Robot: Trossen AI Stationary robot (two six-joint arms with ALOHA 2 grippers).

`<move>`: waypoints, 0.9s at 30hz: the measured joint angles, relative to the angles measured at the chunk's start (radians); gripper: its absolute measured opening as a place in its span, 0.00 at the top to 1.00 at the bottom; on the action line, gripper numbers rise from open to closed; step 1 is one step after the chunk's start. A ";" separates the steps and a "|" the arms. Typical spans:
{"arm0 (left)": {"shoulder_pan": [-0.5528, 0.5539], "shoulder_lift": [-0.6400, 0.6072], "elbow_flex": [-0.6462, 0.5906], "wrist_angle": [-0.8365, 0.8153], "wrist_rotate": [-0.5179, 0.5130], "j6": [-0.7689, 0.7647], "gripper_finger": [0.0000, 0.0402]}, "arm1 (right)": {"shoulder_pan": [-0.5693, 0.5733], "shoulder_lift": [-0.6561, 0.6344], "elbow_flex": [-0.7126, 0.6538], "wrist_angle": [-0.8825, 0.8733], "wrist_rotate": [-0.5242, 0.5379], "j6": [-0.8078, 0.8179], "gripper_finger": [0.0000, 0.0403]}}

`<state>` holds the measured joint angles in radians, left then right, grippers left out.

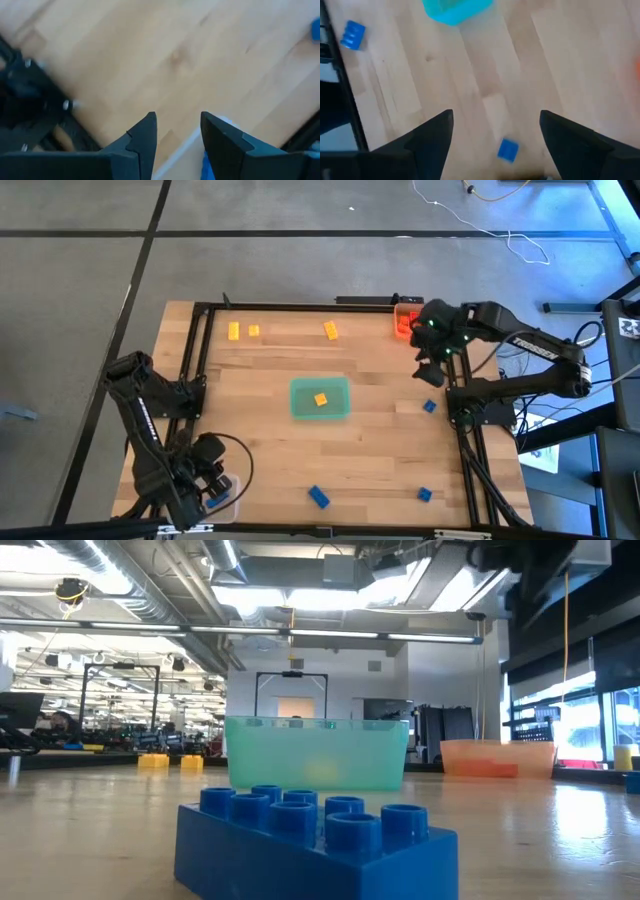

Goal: Sort & place blocks by color
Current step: Put the blue game piece into the transparent bin

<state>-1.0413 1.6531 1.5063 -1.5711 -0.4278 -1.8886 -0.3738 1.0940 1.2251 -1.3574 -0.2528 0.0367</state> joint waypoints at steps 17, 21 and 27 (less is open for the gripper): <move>0.249 -0.074 0.000 0.000 -0.116 0.473 0.64 | 0.265 -0.049 -0.171 -0.100 0.085 0.722 0.27; 0.290 -0.076 0.000 0.000 -0.116 0.558 0.64 | 0.267 -0.048 -0.278 -0.079 0.088 0.741 0.27; 0.338 -0.076 0.000 0.000 -0.115 0.629 0.64 | 0.267 -0.047 -0.452 0.039 0.088 0.720 0.27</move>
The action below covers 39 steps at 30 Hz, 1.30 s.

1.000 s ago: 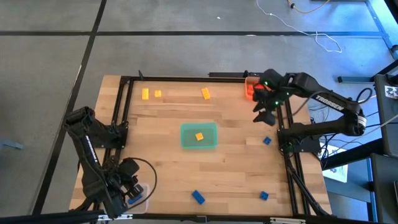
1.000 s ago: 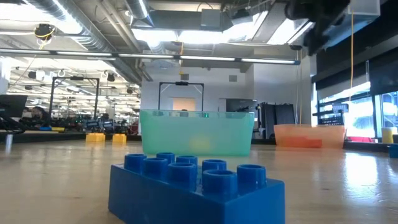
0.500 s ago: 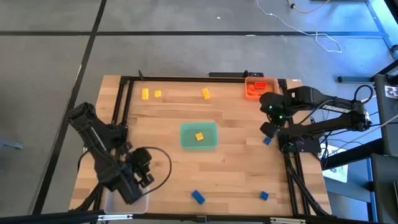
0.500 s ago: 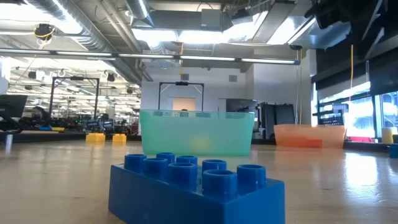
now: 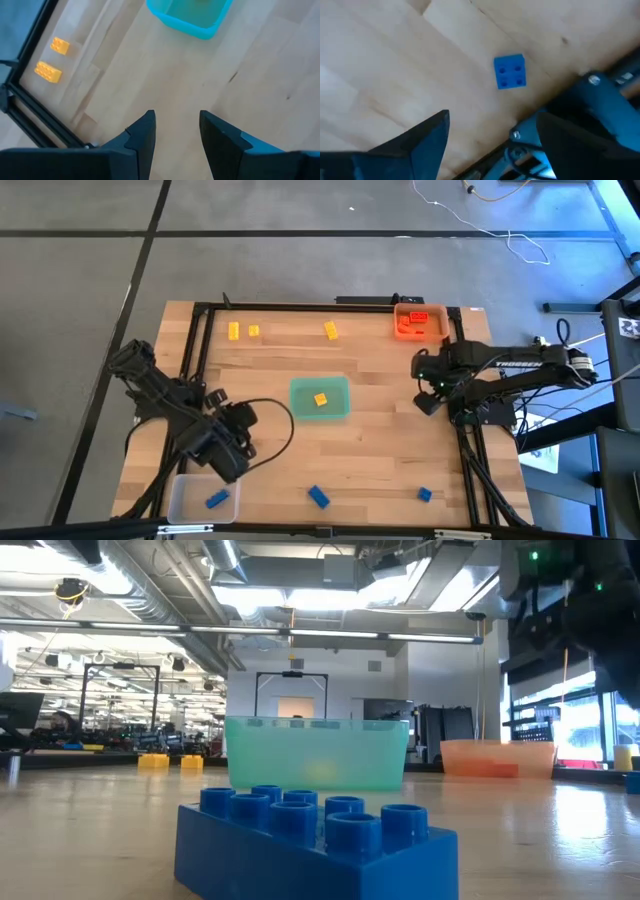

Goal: Sort & place blocks by color
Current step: Put the blue game piece into the transparent bin

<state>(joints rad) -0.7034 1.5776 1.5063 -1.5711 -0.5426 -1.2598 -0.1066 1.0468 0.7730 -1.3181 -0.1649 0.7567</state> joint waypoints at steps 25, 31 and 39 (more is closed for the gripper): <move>0.117 -0.089 0.000 0.026 -0.048 0.129 0.64 | 0.097 0.239 0.039 0.056 0.129 0.615 0.38; 0.116 -0.089 0.000 0.027 -0.048 0.129 0.64 | 0.110 0.311 0.039 0.058 0.118 0.672 0.38; 0.115 -0.089 0.000 0.027 -0.049 0.149 0.64 | 0.111 0.390 0.039 0.073 0.117 0.835 0.38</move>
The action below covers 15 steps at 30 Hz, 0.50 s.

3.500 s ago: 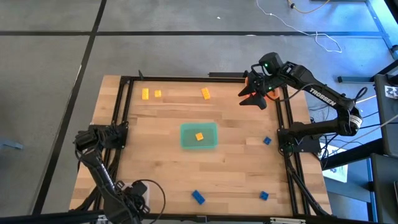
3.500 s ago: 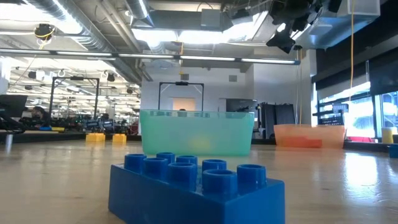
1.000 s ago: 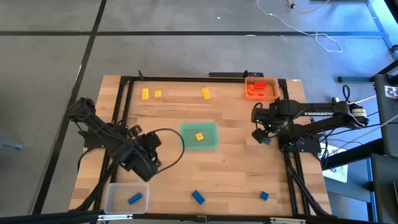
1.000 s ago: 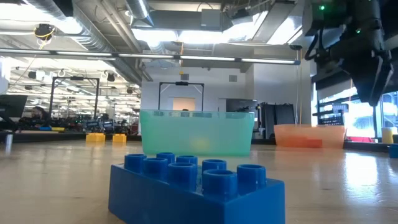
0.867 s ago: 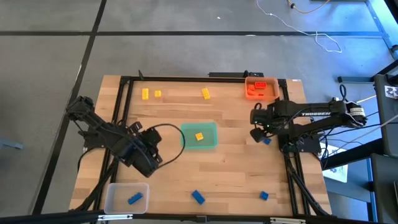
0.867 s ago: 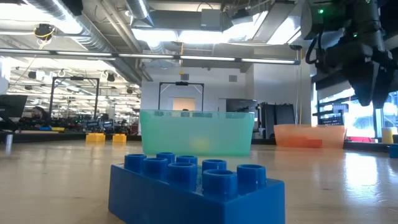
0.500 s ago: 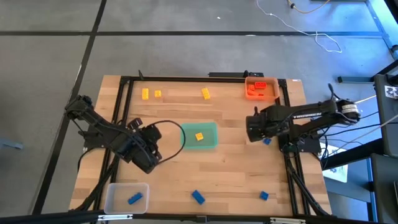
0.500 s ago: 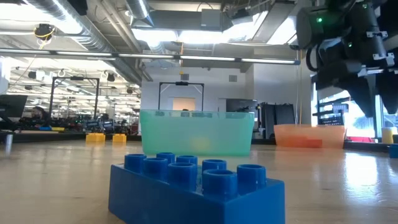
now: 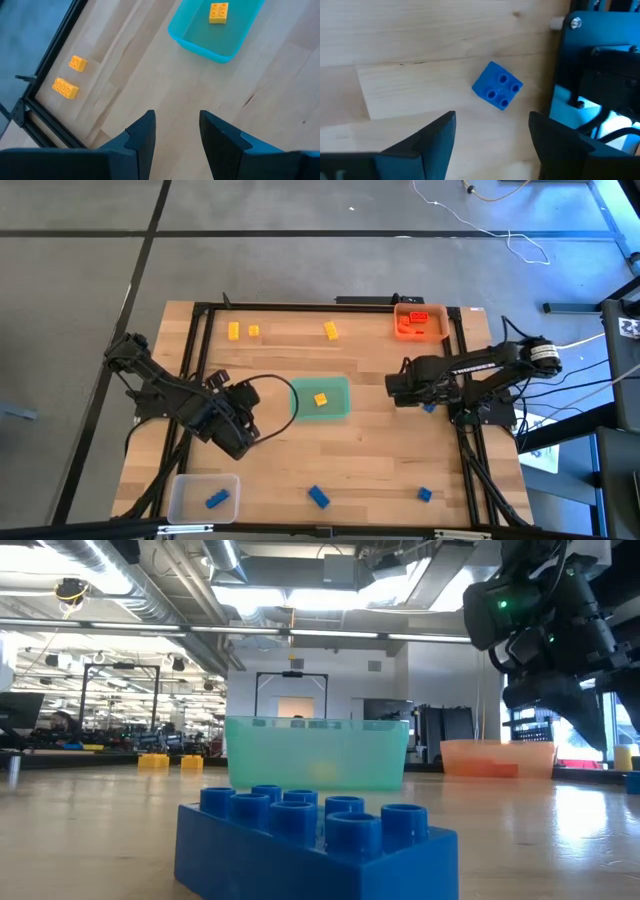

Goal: Sort & place blocks by color
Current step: Put the blue game piece into the transparent bin

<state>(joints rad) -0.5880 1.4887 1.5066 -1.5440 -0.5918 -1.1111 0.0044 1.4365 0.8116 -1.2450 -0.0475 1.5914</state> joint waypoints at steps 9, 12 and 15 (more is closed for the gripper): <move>0.000 0.001 0.000 0.001 -0.027 0.023 0.64 | -0.002 0.099 0.000 0.051 0.003 0.005 0.38; 0.000 0.001 0.000 0.001 -0.027 0.026 0.64 | -0.015 0.143 -0.001 0.050 0.009 0.003 0.38; 0.000 0.001 0.000 0.000 -0.026 0.048 0.64 | -0.032 0.187 -0.001 0.051 0.015 -0.006 0.38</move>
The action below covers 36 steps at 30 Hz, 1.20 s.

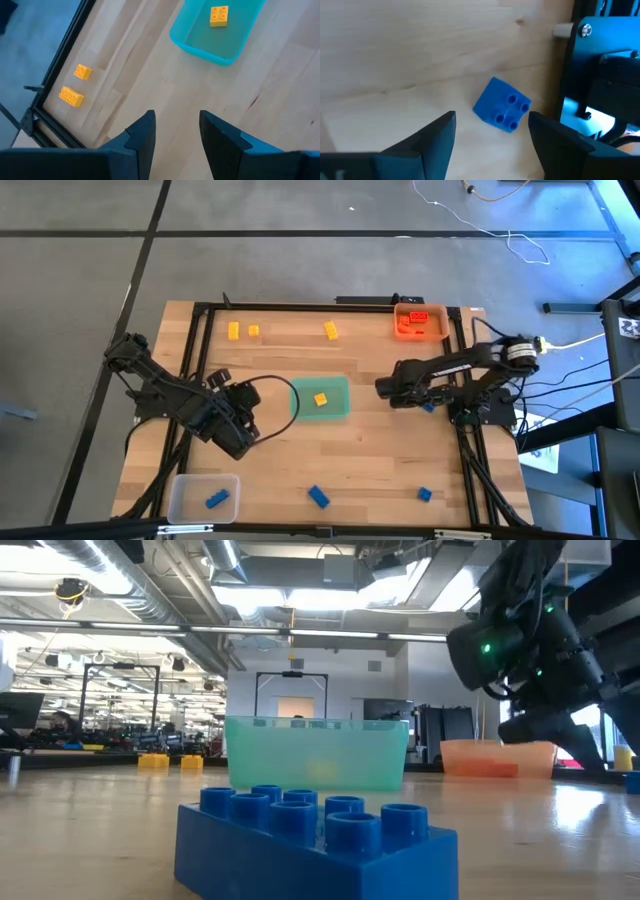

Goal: Sort & place blocks by color
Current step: Put the blue game piece into the transparent bin

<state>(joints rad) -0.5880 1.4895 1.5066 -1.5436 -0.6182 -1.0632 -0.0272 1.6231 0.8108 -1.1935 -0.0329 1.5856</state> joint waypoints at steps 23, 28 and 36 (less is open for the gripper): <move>0.001 0.000 0.000 -0.012 0.003 0.003 0.64 | -0.017 0.056 0.000 0.090 -0.016 -0.195 0.38; 0.001 0.000 0.000 -0.012 0.003 0.003 0.64 | -0.016 0.052 0.008 0.092 -0.038 -0.266 0.38; 0.001 0.000 0.000 -0.012 0.003 0.002 0.64 | -0.015 0.052 0.080 0.127 -0.027 -0.486 0.38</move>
<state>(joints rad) -0.5873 1.4898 1.5066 -1.5555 -0.6151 -1.0607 -0.0422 1.6749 0.8910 -1.0668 -0.0600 1.0998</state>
